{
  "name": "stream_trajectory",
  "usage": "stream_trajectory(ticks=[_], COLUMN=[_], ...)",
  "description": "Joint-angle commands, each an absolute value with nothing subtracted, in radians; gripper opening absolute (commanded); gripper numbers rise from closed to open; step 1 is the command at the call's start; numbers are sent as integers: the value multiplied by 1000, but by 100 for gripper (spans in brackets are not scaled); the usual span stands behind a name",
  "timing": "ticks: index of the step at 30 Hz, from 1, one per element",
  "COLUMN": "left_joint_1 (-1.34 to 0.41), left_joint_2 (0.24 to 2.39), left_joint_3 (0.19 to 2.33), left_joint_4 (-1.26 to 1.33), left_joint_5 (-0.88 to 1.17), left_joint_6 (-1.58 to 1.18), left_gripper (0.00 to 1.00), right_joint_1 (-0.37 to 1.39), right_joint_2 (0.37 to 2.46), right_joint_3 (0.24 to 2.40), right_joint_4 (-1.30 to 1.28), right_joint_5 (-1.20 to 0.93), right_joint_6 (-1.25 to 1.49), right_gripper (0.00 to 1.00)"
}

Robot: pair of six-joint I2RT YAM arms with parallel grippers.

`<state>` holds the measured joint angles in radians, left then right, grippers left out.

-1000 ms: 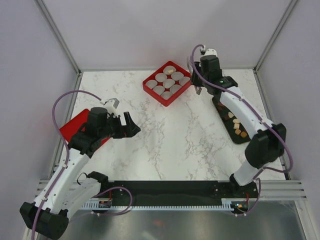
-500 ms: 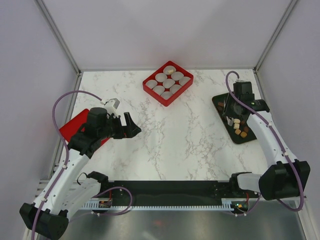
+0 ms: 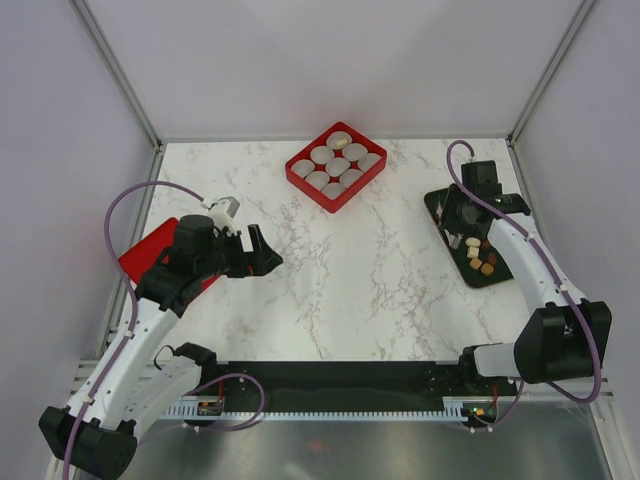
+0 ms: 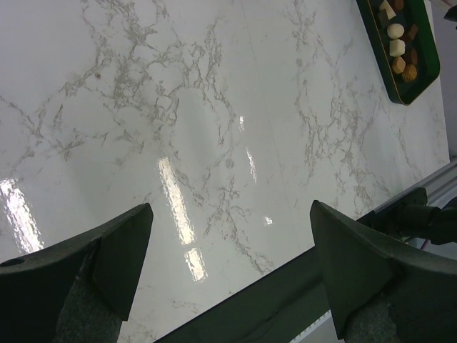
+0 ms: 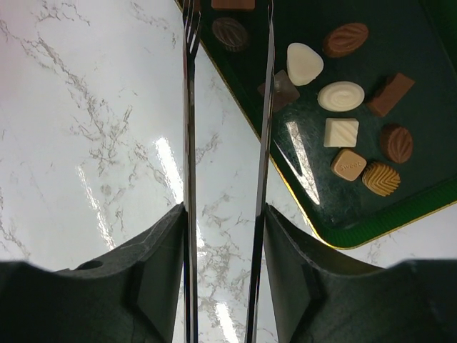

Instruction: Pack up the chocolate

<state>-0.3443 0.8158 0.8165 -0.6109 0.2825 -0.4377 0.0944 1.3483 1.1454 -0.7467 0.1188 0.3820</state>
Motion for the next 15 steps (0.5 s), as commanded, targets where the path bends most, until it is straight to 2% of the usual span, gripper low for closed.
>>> stream_trajectory(ticks=[1, 15], left_joint_1=[-342, -342], left_joint_2=[805, 815], left_joint_3=[813, 815], left_joint_4=[-577, -575], left_joint_5=[304, 298], left_joint_6=[-394, -394], left_gripper=[100, 100], right_joint_1=[92, 83], right_joint_2=[1374, 1491], right_joint_3=[1157, 1124], right_joint_4=[-661, -572], right_joint_5=[150, 144], right_joint_6=[420, 439], right_gripper=[54, 53])
